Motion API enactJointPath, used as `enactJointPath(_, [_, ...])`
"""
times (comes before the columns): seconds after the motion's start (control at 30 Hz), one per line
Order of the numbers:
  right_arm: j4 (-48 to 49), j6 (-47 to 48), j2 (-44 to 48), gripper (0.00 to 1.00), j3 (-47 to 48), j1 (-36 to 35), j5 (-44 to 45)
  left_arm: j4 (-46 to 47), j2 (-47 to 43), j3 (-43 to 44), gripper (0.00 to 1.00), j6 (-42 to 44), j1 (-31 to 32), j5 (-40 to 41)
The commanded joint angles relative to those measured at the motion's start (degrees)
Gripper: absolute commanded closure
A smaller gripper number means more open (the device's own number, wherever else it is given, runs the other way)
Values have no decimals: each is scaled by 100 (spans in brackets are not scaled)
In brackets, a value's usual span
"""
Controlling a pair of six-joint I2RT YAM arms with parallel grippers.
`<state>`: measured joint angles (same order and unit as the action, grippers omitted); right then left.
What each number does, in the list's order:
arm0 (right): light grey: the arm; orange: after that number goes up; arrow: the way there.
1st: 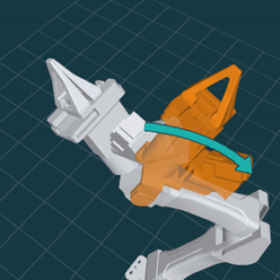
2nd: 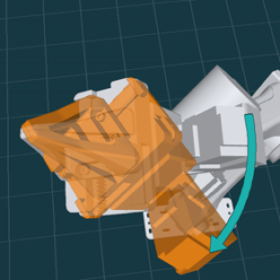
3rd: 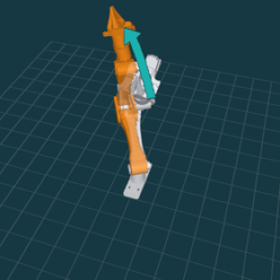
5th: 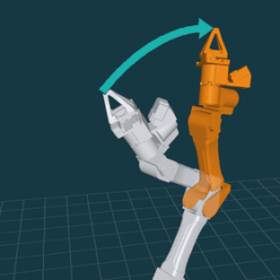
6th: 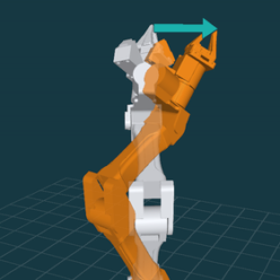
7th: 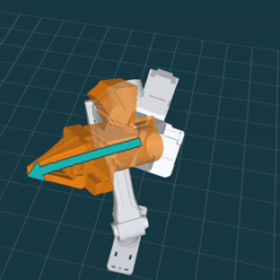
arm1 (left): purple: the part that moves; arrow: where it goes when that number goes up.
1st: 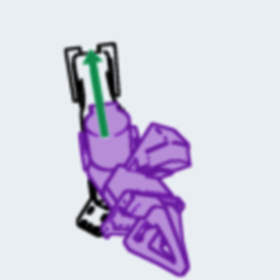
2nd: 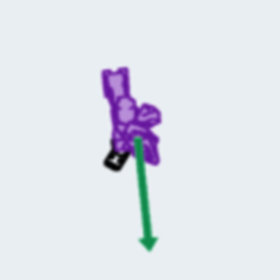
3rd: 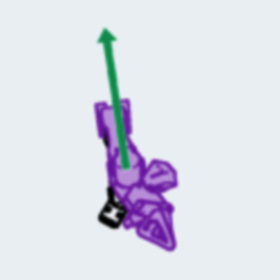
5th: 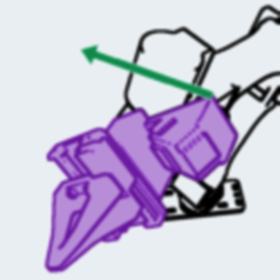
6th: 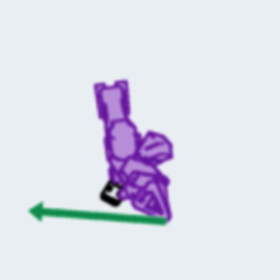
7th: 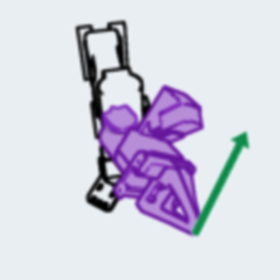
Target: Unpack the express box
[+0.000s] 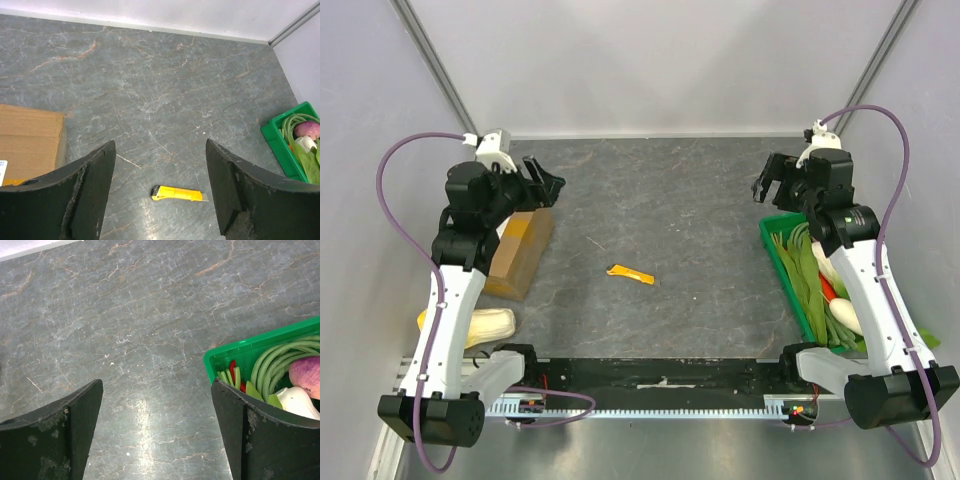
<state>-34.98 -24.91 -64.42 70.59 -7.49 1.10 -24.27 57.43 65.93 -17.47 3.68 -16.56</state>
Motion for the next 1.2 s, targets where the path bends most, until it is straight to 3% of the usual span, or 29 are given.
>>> enactJointPath(0.0, [-88,144,97,3,43,10,-102,-51,-179,-45,17,-142,10,196])
enactJointPath(0.07, [-132,205,88,3,17,19,-102,-130,-241,-124,13,-177,10,258])
enactJointPath(0.1, [-166,223,79,3,16,10,-93,-174,-267,-150,3,-230,10,319])
enactJointPath(0.13, [-176,240,105,3,25,10,-102,-174,-293,-212,1,-282,10,389])
enactJointPath(0.4, [-184,232,246,3,-63,19,-321,-1878,101,455,0,-1064,-113,3077])
enactJointPath(0.67, [-184,197,246,3,-98,19,-339,-2143,-12,113,1,-1512,-1202,4938])
enactJointPath(0.87, [-246,188,123,3,-80,10,-506,-2143,180,-335,1,-1979,-1563,6047])
enactJointPath(1.03, [-360,232,-44,3,25,10,-603,-2346,243,-624,1,-2620,-1976,6261])
enactJointPath(1.17, [-386,267,-53,3,34,10,-524,-1783,-30,-933,2,-2497,-2503,5866])
